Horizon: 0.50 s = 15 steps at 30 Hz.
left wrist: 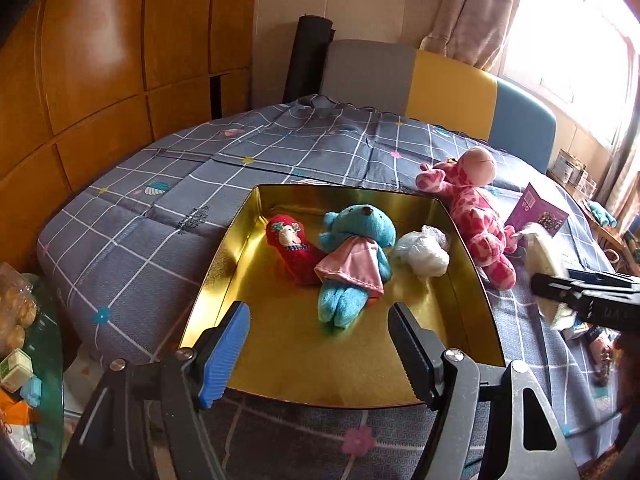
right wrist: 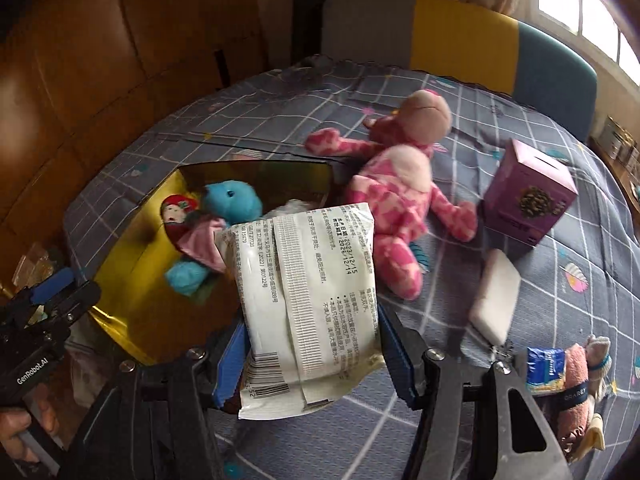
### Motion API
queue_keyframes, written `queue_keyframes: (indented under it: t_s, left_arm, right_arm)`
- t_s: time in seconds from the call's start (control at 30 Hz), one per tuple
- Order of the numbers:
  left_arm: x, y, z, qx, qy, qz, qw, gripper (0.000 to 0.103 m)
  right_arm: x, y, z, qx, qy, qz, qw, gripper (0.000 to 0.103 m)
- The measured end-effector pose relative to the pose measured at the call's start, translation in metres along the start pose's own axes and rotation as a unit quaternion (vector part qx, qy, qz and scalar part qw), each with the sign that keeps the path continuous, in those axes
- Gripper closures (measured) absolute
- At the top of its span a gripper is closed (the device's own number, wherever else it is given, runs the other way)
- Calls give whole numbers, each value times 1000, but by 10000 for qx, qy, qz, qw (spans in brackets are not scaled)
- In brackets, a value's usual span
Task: Organize soft objects
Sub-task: 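Carry the white snack packet to the gold tray and release it with the right gripper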
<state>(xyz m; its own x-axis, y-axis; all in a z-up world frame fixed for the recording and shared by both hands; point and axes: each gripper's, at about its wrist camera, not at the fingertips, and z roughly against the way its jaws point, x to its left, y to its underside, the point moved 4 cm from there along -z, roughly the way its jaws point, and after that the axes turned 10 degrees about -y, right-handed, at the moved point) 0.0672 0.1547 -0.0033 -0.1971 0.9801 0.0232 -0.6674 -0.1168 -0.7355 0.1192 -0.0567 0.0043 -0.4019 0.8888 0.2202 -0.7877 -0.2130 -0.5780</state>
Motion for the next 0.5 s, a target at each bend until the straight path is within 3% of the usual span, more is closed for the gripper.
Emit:
queue_keyframes:
  t_s: [0.3, 0.5]
  left_arm:
    - [24, -5, -6, 25, -151, 389, 9991, 27]
    - [43, -9, -13, 63, -251, 627, 9977, 27]
  right_arm:
    - [55, -4, -61, 568, -343, 419, 9969, 42]
    - [53, -2, -110, 964, -147, 420, 9943, 42]
